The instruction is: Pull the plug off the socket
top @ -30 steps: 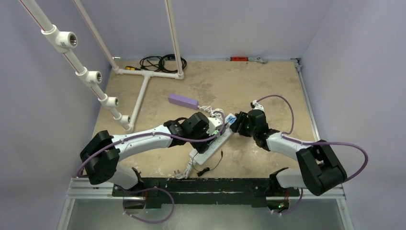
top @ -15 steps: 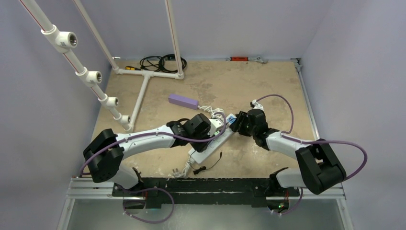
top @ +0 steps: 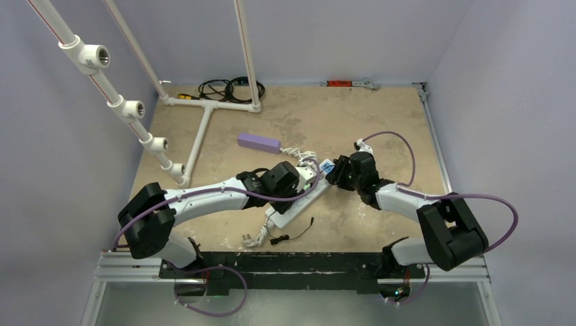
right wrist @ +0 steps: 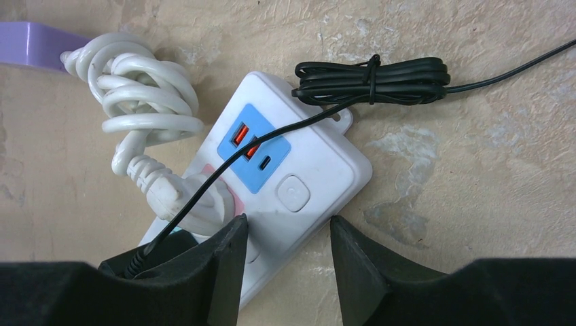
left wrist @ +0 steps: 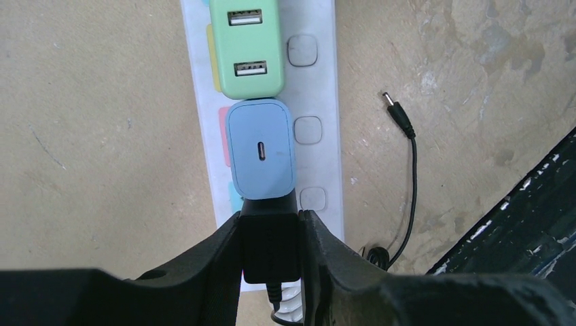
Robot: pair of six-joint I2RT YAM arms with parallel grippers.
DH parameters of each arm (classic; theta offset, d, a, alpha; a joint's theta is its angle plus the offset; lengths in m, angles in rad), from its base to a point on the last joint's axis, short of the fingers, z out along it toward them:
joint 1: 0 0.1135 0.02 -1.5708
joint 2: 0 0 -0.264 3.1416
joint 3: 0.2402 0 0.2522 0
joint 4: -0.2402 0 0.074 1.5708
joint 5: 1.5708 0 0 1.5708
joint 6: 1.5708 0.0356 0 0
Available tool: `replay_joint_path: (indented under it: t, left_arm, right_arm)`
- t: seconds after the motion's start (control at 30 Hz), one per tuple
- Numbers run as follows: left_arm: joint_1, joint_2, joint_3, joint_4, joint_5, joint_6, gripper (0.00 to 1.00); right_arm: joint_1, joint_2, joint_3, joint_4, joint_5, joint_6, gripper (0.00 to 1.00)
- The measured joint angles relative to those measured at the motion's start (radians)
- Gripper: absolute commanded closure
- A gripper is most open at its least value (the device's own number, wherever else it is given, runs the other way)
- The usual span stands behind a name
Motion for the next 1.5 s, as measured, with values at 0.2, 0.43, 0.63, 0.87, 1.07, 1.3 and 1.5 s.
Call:
replay_joint_path:
  t: [0.2,0.43,0.63,0.87,1.07,1.3,1.5]
  left_arm:
    - [-0.048,0.000,0.000,-0.001,-0.095,0.000,1.00]
    - [-0.105,0.000,0.000,-0.008,-0.190,-0.002,1.00]
    - [-0.088,-0.002,0.000,-0.008,-0.170,-0.001,1.00]
    - [0.048,-0.016,0.000,-0.015,0.016,0.001,1.00]
    - [0.086,-0.019,-0.002,-0.016,0.061,0.012,1.00]
    - [0.054,-0.023,-0.008,-0.013,0.003,0.034,1.00]
    - [-0.056,-0.035,-0.029,-0.006,-0.159,0.040,1.00]
  right_arm:
    - [0.000,0.003,0.001,0.001,0.000,0.000,0.50]
    - [0.000,0.011,0.008,0.000,-0.001,0.002,0.51]
    - [0.001,0.019,0.016,-0.002,-0.002,0.002,0.51]
    - [0.001,0.019,0.017,-0.002,-0.001,0.002,0.51]
    - [0.001,0.027,0.022,0.003,-0.002,0.002,0.51]
    - [0.001,0.030,0.024,0.003,-0.003,0.002,0.51]
    - [0.001,0.031,0.024,0.003,-0.006,0.002,0.50]
